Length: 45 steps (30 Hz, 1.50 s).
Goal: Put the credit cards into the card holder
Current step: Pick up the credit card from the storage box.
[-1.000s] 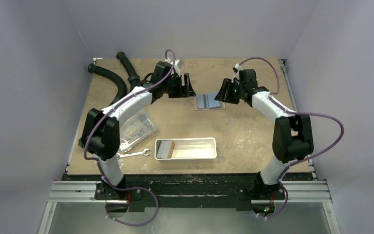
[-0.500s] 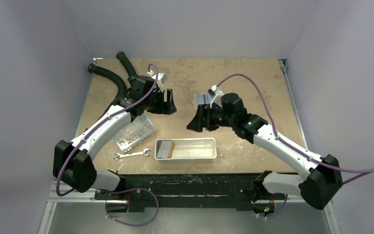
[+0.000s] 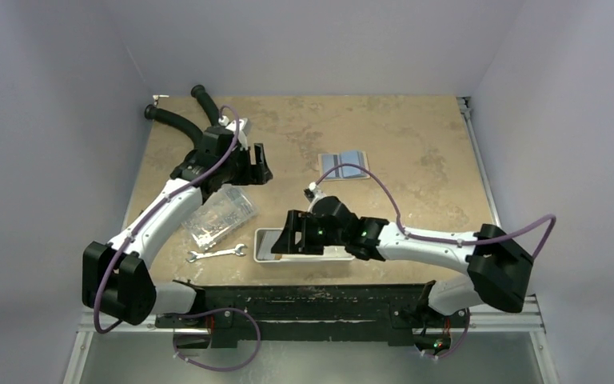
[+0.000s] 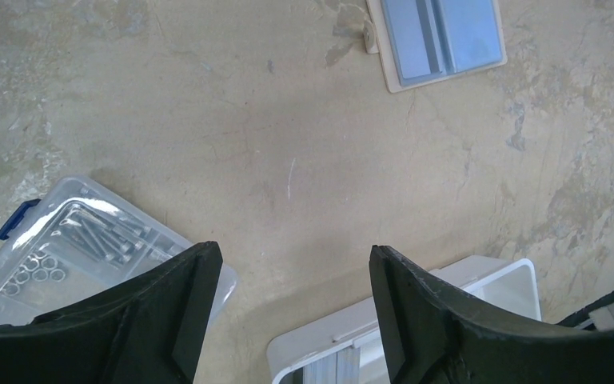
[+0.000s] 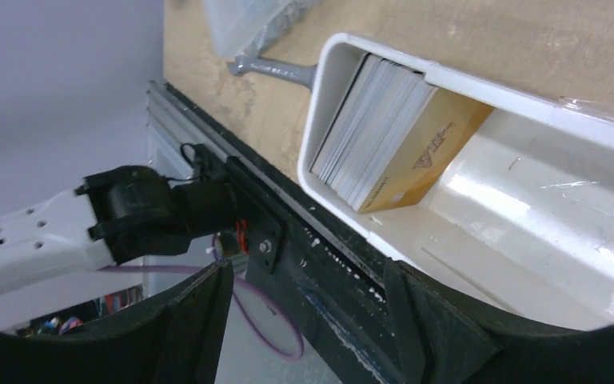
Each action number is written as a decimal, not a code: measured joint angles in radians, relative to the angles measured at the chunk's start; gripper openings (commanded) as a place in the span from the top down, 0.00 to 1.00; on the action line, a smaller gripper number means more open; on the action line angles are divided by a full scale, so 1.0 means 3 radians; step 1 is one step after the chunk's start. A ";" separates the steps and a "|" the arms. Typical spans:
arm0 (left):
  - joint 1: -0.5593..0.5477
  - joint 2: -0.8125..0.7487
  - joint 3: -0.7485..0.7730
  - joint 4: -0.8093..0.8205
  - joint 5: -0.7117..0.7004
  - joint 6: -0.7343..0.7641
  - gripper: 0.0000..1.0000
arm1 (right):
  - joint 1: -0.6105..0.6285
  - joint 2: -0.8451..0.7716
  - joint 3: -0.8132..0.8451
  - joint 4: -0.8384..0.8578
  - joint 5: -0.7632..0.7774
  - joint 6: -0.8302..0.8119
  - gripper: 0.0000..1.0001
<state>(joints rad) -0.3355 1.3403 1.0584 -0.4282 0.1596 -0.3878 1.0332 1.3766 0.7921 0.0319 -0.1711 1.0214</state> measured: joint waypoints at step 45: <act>0.0090 -0.0369 -0.0300 0.0154 0.0014 0.0108 0.26 | 0.0118 0.1072 0.0506 0.0001 0.0476 0.0722 0.55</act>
<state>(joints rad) -0.3084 1.2297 0.9684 -0.3820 0.1638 -0.3553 1.0687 1.6981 0.9440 0.0322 -0.0284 1.2381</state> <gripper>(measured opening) 0.738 0.470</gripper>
